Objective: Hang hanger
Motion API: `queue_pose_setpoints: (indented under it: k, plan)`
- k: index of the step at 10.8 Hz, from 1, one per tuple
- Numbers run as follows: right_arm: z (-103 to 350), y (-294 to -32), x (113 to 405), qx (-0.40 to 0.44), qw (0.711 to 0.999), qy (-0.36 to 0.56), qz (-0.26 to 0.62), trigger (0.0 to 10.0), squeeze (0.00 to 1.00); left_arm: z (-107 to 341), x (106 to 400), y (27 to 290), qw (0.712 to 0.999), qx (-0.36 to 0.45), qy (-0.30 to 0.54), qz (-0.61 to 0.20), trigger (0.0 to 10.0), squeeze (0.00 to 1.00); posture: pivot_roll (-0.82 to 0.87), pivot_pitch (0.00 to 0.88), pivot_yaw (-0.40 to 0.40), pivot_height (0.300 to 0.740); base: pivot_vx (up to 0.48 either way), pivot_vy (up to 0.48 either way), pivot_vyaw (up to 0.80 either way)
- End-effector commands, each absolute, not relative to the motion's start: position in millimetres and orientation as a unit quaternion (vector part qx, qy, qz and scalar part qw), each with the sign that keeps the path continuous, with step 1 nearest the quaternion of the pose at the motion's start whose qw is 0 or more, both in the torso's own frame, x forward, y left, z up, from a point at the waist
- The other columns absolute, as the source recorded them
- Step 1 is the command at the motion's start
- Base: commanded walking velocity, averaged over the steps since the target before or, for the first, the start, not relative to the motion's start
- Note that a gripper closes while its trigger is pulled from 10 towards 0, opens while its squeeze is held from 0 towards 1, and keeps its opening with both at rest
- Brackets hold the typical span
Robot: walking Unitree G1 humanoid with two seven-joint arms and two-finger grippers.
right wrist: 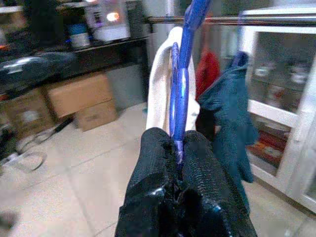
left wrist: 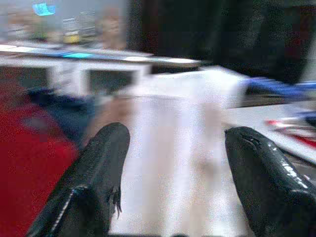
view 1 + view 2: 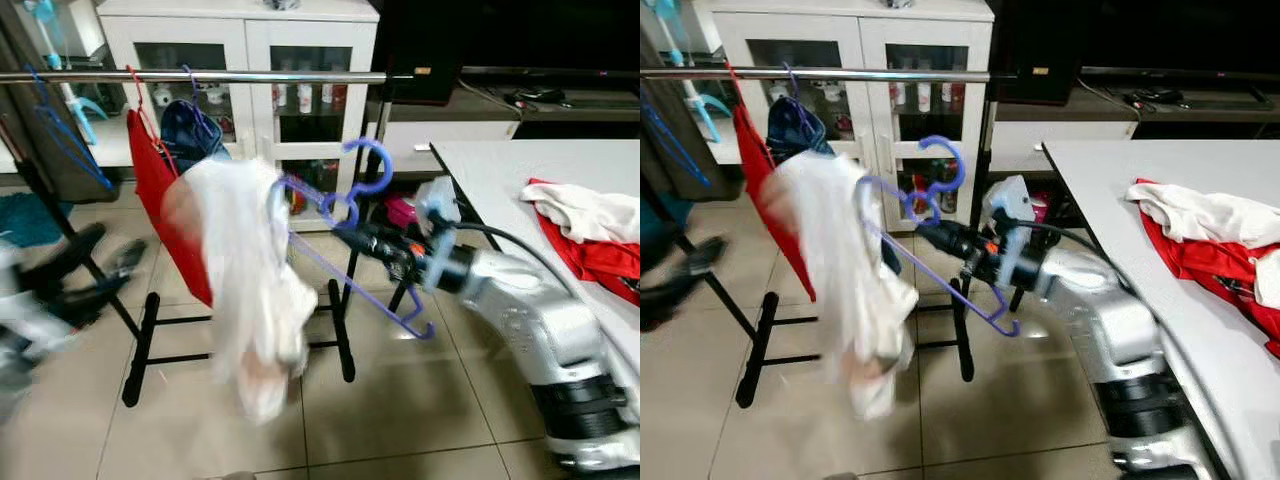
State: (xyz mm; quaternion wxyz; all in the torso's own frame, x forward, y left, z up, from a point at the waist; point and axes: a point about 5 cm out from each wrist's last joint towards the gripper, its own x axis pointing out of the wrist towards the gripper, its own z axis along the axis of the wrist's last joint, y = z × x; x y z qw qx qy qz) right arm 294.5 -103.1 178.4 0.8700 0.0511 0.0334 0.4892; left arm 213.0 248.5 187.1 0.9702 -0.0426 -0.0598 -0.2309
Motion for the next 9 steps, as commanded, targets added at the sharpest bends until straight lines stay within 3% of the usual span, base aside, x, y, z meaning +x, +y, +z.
queue_pose_setpoints:
  k: [1,3,6,8,9]
  plan:
    - [192.3,-103.7,300.2,0.042,0.884,0.004,0.466,10.0,0.00,190.5,218.2,226.6,0.963,-0.025,-0.058,-0.261,10.0,1.00,0.02,0.000,-0.001,0.740,0.000,0.000,0.00]
    - [198.5,-93.4,299.9,0.042,0.886,-0.012,0.461,10.0,0.00,177.8,237.3,198.2,0.965,0.001,-0.047,-0.257,10.0,1.00,0.02,0.000,0.004,0.740,0.000,0.000,0.00]
    - [203.2,-87.1,290.2,0.056,0.871,-0.033,0.488,10.0,0.00,169.9,273.5,185.9,0.985,0.035,-0.070,-0.156,10.0,1.00,0.01,0.000,0.007,0.740,0.000,0.000,0.00]
    - [205.2,-87.9,286.8,0.060,0.866,-0.041,0.496,10.0,0.00,167.5,284.5,168.3,0.980,0.024,-0.078,-0.180,10.0,1.00,0.00,0.000,0.012,0.740,0.000,0.000,0.00]
    - [205.3,-88.4,286.0,0.060,0.865,-0.042,0.496,10.0,0.00,168.4,286.8,165.0,0.980,0.024,-0.083,-0.181,5.9,0.74,0.00,0.000,0.013,0.740,0.000,0.000,0.00]
